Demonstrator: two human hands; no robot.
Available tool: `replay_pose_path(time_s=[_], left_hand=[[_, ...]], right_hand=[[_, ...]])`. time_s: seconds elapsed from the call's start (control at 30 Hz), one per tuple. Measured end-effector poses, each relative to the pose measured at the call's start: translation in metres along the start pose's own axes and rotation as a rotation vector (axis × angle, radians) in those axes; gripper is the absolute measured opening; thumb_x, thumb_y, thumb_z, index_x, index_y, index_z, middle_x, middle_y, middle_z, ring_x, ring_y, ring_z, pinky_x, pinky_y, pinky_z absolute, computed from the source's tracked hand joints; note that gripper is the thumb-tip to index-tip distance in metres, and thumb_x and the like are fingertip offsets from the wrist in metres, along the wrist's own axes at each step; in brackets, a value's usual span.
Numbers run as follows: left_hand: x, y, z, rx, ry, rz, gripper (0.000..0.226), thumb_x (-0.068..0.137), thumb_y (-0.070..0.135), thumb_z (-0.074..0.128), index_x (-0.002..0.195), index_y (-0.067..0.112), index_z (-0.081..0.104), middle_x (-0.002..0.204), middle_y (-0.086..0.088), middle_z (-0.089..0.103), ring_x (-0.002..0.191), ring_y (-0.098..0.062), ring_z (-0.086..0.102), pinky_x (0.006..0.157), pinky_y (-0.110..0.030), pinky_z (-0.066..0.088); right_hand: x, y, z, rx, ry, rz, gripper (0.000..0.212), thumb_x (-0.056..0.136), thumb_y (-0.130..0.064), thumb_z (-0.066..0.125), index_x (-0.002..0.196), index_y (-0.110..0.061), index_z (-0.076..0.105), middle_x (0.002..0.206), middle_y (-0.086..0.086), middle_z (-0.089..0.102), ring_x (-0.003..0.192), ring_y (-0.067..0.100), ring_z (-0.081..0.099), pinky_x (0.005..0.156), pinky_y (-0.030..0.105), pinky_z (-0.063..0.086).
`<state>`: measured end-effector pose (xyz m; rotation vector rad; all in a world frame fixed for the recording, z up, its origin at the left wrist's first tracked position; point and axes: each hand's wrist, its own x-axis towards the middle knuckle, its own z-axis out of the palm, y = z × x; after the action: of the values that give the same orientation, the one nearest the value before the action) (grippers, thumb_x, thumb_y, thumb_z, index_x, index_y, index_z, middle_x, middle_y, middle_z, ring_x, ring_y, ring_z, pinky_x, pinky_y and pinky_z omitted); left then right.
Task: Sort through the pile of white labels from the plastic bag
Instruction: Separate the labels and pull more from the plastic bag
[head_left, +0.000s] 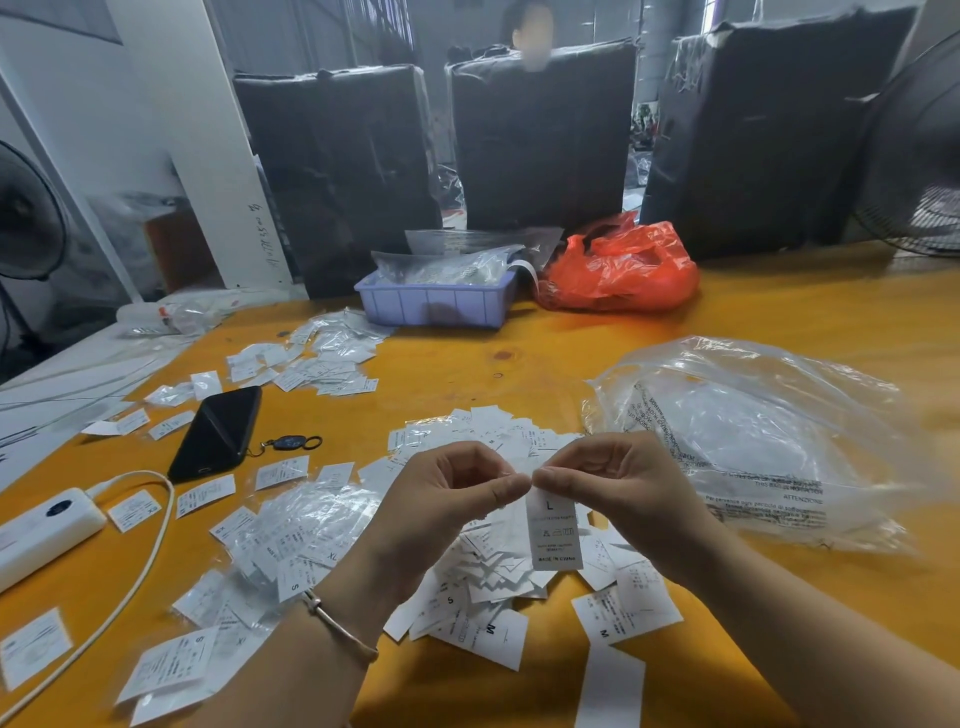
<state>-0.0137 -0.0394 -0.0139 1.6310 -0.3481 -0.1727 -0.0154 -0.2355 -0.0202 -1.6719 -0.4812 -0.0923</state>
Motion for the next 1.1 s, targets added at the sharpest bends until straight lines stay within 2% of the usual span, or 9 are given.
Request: replay_pose_path(time_s=[0.13, 0.27, 0.33, 0.47, 0.6, 0.7, 0.83, 0.97, 1.1], left_hand=[[0.0000, 0.0001, -0.0015, 0.026, 0.018, 0.020, 0.027, 0.072, 0.029, 0.077, 0.079, 0.005, 0.068, 0.066, 0.001, 0.064, 0.063, -0.010, 0.057, 0.060, -0.019, 0.046], [-0.0014, 0.0011, -0.0016, 0.034, 0.008, 0.052, 0.019, 0.068, 0.027, 0.080, 0.069, 0.013, 0.068, 0.066, -0.002, 0.063, 0.063, -0.012, 0.056, 0.060, -0.020, 0.048], [-0.0016, 0.0008, -0.0009, 0.040, 0.008, 0.060, 0.020, 0.066, 0.029, 0.081, 0.067, 0.015, 0.067, 0.067, -0.003, 0.062, 0.064, -0.012, 0.055, 0.061, -0.019, 0.047], [-0.0012, 0.0014, -0.0011, 0.043, 0.010, 0.075, 0.020, 0.068, 0.031, 0.081, 0.069, 0.016, 0.067, 0.067, -0.002, 0.063, 0.063, -0.011, 0.057, 0.060, -0.019, 0.047], [-0.0024, 0.0024, -0.0038, 0.001, -0.006, 0.094, 0.010, 0.082, 0.023, 0.074, 0.078, 0.014, 0.072, 0.071, -0.009, 0.070, 0.063, -0.018, 0.064, 0.060, -0.024, 0.050], [-0.0020, 0.0040, -0.0054, 0.010, -0.058, 0.032, 0.005, 0.081, 0.014, 0.075, 0.080, 0.015, 0.071, 0.078, -0.014, 0.073, 0.069, -0.022, 0.068, 0.064, -0.026, 0.053], [-0.0030, 0.0027, -0.0022, 0.088, -0.169, -0.058, 0.021, 0.079, -0.001, 0.077, 0.091, 0.007, 0.062, 0.085, -0.015, 0.075, 0.074, -0.024, 0.072, 0.065, -0.025, 0.055], [-0.0035, 0.0042, -0.0002, 0.098, -0.046, 0.049, 0.022, 0.079, 0.001, 0.077, 0.097, 0.009, 0.069, 0.080, -0.006, 0.076, 0.075, -0.014, 0.072, 0.064, -0.019, 0.053], [-0.0036, 0.0048, -0.0036, 0.052, 0.035, 0.101, 0.016, 0.076, 0.011, 0.080, 0.090, 0.013, 0.074, 0.085, -0.004, 0.076, 0.083, -0.013, 0.072, 0.069, -0.017, 0.053]], right_hand=[[0.0000, -0.0032, -0.0004, 0.008, -0.054, 0.041, 0.024, 0.074, -0.033, 0.073, 0.079, -0.010, 0.077, 0.074, 0.003, 0.073, 0.067, 0.008, 0.065, 0.060, 0.016, 0.048], [-0.0013, -0.0023, 0.0012, 0.021, -0.182, 0.132, 0.022, 0.072, -0.032, 0.075, 0.081, -0.012, 0.077, 0.081, 0.008, 0.074, 0.079, 0.021, 0.070, 0.073, 0.029, 0.055], [-0.0017, -0.0022, 0.0023, 0.059, -0.194, 0.136, 0.022, 0.073, -0.029, 0.073, 0.081, -0.008, 0.076, 0.080, 0.010, 0.074, 0.078, 0.021, 0.069, 0.071, 0.027, 0.054], [-0.0022, -0.0034, 0.0022, 0.106, -0.167, 0.105, 0.019, 0.073, -0.025, 0.074, 0.078, -0.006, 0.076, 0.075, 0.008, 0.073, 0.074, 0.018, 0.068, 0.066, 0.022, 0.051], [-0.0001, -0.0021, -0.0013, 0.092, -0.061, 0.084, 0.016, 0.070, -0.028, 0.075, 0.068, -0.012, 0.075, 0.068, 0.003, 0.069, 0.066, 0.010, 0.062, 0.059, 0.016, 0.045], [0.0025, -0.0006, -0.0041, 0.078, 0.001, 0.092, 0.021, 0.071, -0.030, 0.074, 0.070, -0.010, 0.074, 0.069, 0.004, 0.070, 0.067, 0.013, 0.061, 0.062, 0.020, 0.046], [0.0015, -0.0028, -0.0011, -0.187, -0.038, -0.029, 0.013, 0.081, -0.024, 0.073, 0.074, -0.012, 0.074, 0.068, -0.002, 0.071, 0.062, 0.008, 0.064, 0.057, 0.021, 0.047], [-0.0011, -0.0068, 0.0011, -0.173, -0.076, 0.011, 0.040, 0.069, -0.050, 0.075, 0.078, -0.011, 0.076, 0.074, 0.007, 0.073, 0.073, 0.028, 0.069, 0.065, 0.045, 0.053], [-0.0017, -0.0066, 0.0012, -0.087, -0.111, 0.042, 0.026, 0.071, -0.039, 0.072, 0.075, -0.014, 0.075, 0.074, 0.005, 0.073, 0.072, 0.019, 0.069, 0.066, 0.031, 0.054]])
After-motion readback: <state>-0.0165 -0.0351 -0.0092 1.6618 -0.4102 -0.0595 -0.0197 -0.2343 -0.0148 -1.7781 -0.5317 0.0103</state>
